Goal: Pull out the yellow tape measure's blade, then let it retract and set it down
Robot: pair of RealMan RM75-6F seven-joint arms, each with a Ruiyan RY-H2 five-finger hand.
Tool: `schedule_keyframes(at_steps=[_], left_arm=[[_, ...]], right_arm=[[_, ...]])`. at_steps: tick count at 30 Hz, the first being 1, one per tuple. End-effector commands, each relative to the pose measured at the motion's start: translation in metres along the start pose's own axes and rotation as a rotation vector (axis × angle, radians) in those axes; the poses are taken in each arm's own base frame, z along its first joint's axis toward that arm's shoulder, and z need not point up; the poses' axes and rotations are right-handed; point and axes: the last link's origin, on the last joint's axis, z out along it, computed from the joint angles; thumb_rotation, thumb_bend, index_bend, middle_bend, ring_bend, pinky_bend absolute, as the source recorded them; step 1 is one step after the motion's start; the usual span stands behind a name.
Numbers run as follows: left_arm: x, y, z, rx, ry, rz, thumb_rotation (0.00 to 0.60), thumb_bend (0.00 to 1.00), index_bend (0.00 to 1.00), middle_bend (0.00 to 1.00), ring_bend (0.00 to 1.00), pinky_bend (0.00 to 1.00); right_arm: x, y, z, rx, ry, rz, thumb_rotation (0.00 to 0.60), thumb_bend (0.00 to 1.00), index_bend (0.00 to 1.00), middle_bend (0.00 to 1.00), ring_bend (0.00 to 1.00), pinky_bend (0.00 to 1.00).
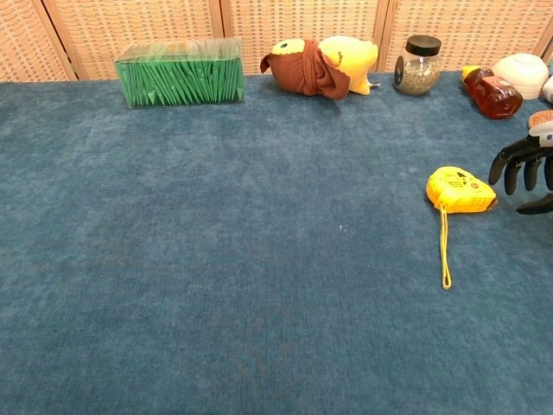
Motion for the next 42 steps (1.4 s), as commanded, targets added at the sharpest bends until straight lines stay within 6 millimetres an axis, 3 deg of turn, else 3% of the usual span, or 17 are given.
schedule_keyframes(at_steps=[1, 22, 32, 42], left_arm=[[0.000, 0.000, 0.000, 0.001, 0.000, 0.001, 0.600, 0.27, 0.51, 0.51, 0.38, 0.38], [-0.005, -0.004, 0.000, 0.005, -0.005, -0.009, 0.600, 0.27, 0.51, 0.51, 0.38, 0.38], [-0.008, -0.010, 0.000, 0.003, -0.009, -0.023, 0.600, 0.27, 0.51, 0.51, 0.38, 0.38], [-0.010, -0.019, -0.004, 0.012, -0.009, -0.032, 0.600, 0.27, 0.51, 0.51, 0.38, 0.38]], right_arm=[[-0.001, 0.000, -0.001, 0.002, -0.004, -0.005, 0.423, 0.30, 0.25, 0.35, 0.36, 0.39], [-0.011, -0.029, -0.011, 0.076, -0.028, -0.048, 0.390, 0.30, 0.25, 0.36, 0.37, 0.41], [-0.014, -0.065, -0.018, 0.140, -0.009, -0.072, 0.385, 0.30, 0.25, 0.36, 0.38, 0.42], [-0.004, -0.092, -0.017, 0.178, 0.019, -0.092, 0.387, 0.30, 0.25, 0.37, 0.39, 0.43]])
